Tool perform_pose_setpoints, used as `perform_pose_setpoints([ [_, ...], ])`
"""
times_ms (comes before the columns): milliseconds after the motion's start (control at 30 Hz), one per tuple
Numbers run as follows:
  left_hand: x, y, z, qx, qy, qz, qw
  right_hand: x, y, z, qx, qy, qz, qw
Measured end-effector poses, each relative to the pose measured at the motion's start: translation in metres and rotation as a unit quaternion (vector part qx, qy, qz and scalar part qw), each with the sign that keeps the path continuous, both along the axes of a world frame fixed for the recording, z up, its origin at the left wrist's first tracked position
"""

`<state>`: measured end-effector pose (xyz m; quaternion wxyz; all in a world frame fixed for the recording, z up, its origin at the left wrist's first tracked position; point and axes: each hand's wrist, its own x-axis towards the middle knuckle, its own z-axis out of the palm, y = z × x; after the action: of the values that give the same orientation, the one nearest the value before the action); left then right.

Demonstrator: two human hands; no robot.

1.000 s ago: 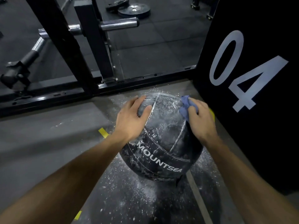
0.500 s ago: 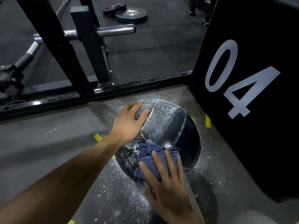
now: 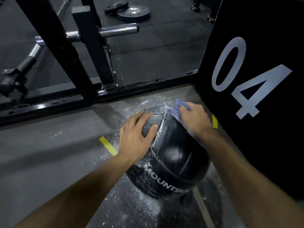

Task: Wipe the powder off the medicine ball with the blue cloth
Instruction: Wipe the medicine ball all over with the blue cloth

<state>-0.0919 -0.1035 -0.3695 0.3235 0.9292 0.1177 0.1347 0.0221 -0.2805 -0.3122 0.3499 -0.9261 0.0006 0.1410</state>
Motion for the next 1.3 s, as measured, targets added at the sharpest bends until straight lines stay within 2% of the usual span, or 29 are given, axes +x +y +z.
perform_pose_setpoints([
  [133,-0.029,-0.012,-0.009,0.007,-0.015,0.003,1.0,0.03,-0.016,-0.014,0.056,0.097,-0.026,0.993],
  [200,-0.033,-0.011,-0.011,0.005,-0.016,0.007,1.0,0.023,-0.019,-0.016,0.074,0.095,-0.017,0.993],
  [400,-0.064,-0.002,-0.02,-0.016,-0.017,0.006,1.0,-0.035,-0.018,-0.013,0.003,-0.076,0.105,0.992],
  [633,-0.061,0.005,-0.022,-0.015,-0.03,0.012,0.999,-0.166,-0.009,-0.033,-0.108,-0.265,0.19,0.939],
  [733,-0.054,0.001,-0.025,-0.004,-0.038,0.006,0.999,-0.184,-0.008,-0.046,-0.137,-0.308,0.228,0.914],
  [800,-0.053,-0.003,-0.024,-0.003,-0.032,0.013,0.999,-0.171,-0.01,-0.043,-0.143,-0.313,0.229,0.911],
  [900,-0.054,-0.01,-0.02,0.009,-0.015,0.027,0.999,-0.137,-0.005,-0.022,-0.148,-0.263,0.22,0.928],
  [1000,-0.055,-0.019,-0.015,0.026,-0.013,0.046,0.999,-0.074,0.016,0.001,-0.147,-0.138,0.203,0.958],
  [1067,-0.057,-0.026,-0.012,0.026,-0.006,0.059,0.998,-0.029,0.028,0.014,-0.105,-0.05,0.179,0.977],
  [1167,-0.058,-0.03,-0.01,0.025,-0.001,0.06,0.998,0.017,0.037,0.005,-0.072,0.059,0.194,0.977],
  [1300,-0.039,-0.029,-0.008,0.038,0.0,0.056,0.998,0.067,0.038,-0.034,-0.006,0.084,0.171,0.982],
])
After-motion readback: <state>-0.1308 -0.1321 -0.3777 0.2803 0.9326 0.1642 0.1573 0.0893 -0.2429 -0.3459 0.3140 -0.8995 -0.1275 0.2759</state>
